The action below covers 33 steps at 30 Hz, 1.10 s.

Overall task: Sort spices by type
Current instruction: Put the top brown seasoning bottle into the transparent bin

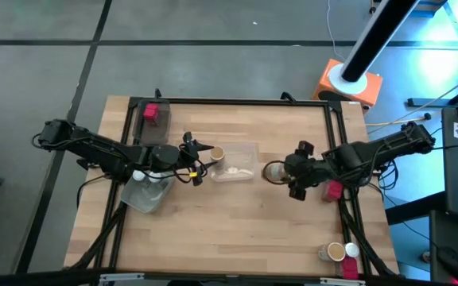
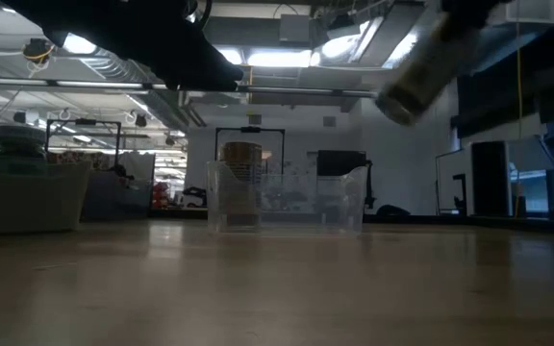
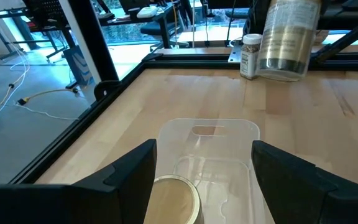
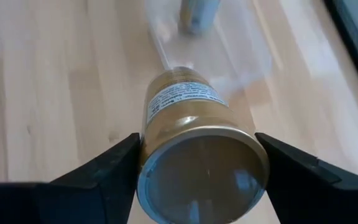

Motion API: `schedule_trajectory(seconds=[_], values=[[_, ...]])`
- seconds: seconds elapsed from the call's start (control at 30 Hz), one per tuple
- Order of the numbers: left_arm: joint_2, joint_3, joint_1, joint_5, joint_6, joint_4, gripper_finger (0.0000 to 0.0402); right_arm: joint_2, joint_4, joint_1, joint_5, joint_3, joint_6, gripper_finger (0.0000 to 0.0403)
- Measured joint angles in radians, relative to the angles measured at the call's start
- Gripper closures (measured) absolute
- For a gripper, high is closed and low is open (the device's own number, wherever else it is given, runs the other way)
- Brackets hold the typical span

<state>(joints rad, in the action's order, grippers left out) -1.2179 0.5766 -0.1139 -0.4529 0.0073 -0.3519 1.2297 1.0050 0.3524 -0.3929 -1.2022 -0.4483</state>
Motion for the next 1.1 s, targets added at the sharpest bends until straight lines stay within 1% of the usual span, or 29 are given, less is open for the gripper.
schedule_trajectory(seconds=[0.2,0.4,0.53,0.7,0.93,1.0,1.1], values=[[0.000,0.000,0.001,0.000,0.000,0.000,0.0156,0.042,-0.143,-0.071,-0.014,-0.002,0.124,0.0118],[0.000,0.000,0.001,0.000,0.000,0.000,0.0156,0.128,-0.258,-0.155,0.007,-0.004,0.249,0.0118],[0.000,0.000,0.001,0.000,0.001,0.000,0.0156,0.204,-0.242,-0.217,0.027,-0.048,0.280,0.0118],[0.000,0.000,0.001,0.000,0.009,0.000,0.0156,0.311,-0.199,-0.275,0.051,-0.155,0.323,0.0119],[0.000,0.000,0.001,0.000,0.010,0.001,0.0156,0.456,-0.034,-0.358,0.132,-0.338,0.325,0.0119],[0.000,0.000,0.001,0.000,0.010,0.001,0.0156,0.492,0.003,-0.379,0.163,-0.375,0.325,0.0119],[0.000,0.000,0.001,0.000,0.012,0.001,0.0156,0.530,0.011,-0.409,0.183,-0.397,0.326,0.0119]])
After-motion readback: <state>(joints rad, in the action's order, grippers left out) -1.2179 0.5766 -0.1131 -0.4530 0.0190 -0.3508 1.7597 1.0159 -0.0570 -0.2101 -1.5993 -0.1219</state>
